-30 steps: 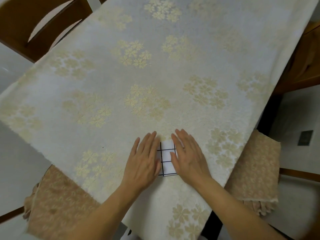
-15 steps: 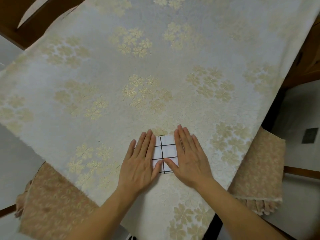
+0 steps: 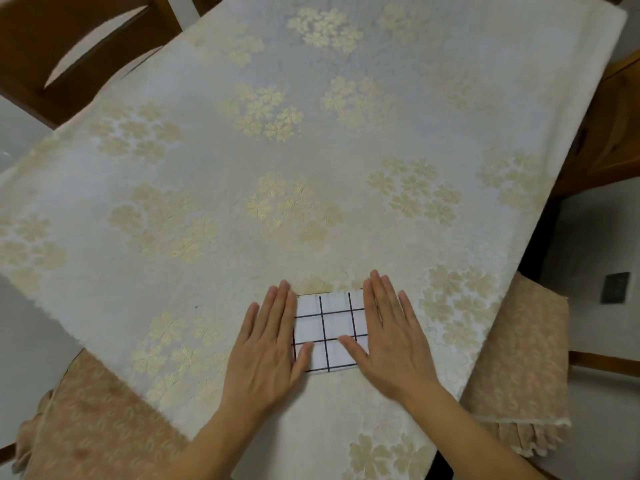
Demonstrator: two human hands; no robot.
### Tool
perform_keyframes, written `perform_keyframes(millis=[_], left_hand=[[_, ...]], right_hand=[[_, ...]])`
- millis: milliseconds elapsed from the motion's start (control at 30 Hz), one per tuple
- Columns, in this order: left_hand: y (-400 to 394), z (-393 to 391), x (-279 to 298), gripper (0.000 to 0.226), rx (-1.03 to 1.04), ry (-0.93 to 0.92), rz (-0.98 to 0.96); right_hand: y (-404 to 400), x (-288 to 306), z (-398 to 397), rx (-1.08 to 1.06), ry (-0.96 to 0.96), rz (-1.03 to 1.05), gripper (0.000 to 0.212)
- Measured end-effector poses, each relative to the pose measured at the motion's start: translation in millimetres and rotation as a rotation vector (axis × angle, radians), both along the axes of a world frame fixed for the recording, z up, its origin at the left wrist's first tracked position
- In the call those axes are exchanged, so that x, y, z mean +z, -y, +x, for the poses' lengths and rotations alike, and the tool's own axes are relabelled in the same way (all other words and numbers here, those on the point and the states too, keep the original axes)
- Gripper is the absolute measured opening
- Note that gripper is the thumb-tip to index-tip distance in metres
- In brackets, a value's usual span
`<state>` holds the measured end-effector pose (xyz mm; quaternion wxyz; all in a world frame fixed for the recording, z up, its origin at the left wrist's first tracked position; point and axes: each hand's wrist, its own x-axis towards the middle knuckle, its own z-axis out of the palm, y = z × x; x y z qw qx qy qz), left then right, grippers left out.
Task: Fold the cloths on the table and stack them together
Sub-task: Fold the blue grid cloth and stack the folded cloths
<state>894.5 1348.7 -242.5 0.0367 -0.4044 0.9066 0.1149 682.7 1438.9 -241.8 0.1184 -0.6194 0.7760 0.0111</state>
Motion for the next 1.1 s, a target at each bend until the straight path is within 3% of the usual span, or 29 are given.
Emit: perform_keyframes(millis=[300,433,533,700,767,1100], left_hand=[[7,16,10,0.075,0.054,0.024,0.042],[5,14,31,0.067,0.361,-0.154,0.179],[2,10,51,0.042,0.600,-0.286,0.193],[-4,-1,71,0.026,0.907,-0.407,0.367],[-5,-3,73,0.027,0.927,-0.355,0.386],[-12,-18,73,0.016,0.877,-0.215,0.378]], right_hand=[[-9,8,-9,-0.064,-0.017,0.016,0.083],[-14,28,-10,-0.286,0.058,-0.100,0.067],[-14,41,-5,-0.391,0.139,-0.180,0.049],[-8,58,3,-0.578,0.337,-0.062,0.023],[-5,61,7,-0.590,0.334,-0.018,0.016],[18,66,16,-0.809,0.357,0.152,0.030]])
